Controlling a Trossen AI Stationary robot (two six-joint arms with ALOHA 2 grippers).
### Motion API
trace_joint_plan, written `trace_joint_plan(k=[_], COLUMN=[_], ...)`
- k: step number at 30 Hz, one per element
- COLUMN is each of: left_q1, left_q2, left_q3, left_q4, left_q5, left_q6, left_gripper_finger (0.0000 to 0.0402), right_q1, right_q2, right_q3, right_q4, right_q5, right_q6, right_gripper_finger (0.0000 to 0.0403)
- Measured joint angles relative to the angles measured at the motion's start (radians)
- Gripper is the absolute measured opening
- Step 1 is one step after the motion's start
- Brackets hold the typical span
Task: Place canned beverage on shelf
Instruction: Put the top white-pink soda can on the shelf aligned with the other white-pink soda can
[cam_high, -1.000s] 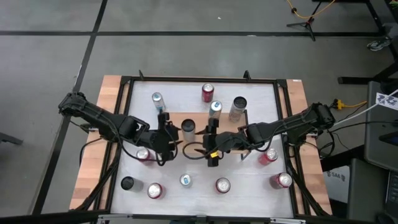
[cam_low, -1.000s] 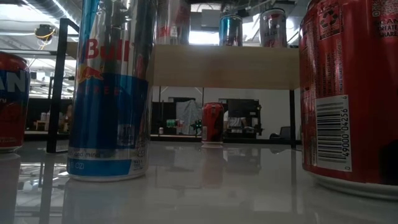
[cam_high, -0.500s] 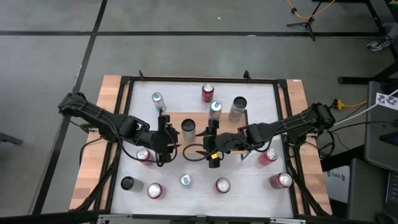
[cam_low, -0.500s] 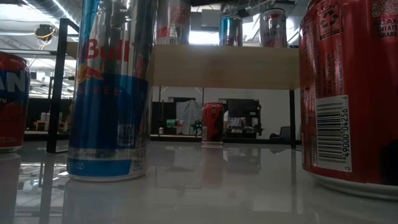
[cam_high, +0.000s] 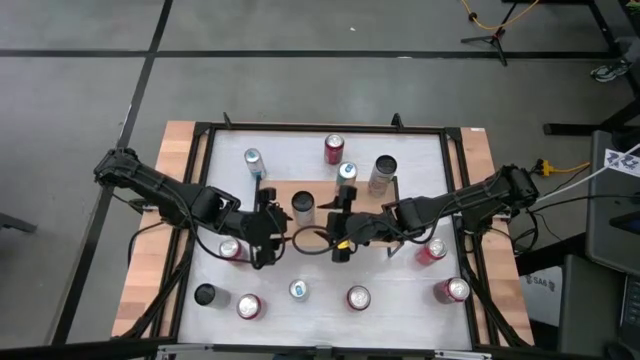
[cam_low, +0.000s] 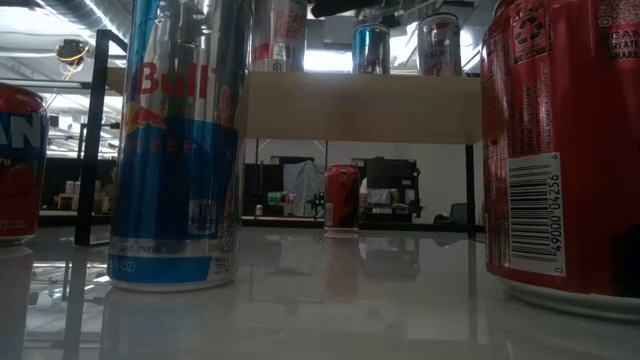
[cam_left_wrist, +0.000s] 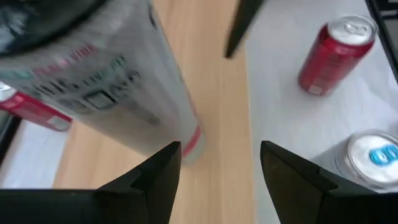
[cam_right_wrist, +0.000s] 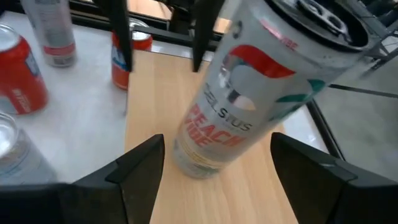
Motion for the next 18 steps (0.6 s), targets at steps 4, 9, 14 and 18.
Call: trace_joint_plan(k=[4,9,14,18], left_q1=[0.0,0.0,0.002,0.002], left_q2=[0.0,0.0,0.0,0.0], left_q3=[0.0,-0.001,-0.001,-0.001], left_q4=[0.001,-0.005,0.002,0.001], left_q5=[-0.047,-0.103,-0.155,-0.163], left_q6=[0.0,0.0,0.022,0.027], left_gripper_finger=[0.0211,0.0211,0.0211,0.0211], right_q1=[0.0,0.0,0.001,0.001], right_q2=[0.0,0.0,0.001,0.001], right_q3=[0.0,0.0,0.0,0.0], right_q4=[0.017,0.041,0.067,0.063], right_q5=[-0.068,-0.123,-0.18,-0.179], right_q6=[-0.003,-0.003,-0.004,-0.003], right_gripper_finger=[0.0285,0.0285,0.0285,0.0285])
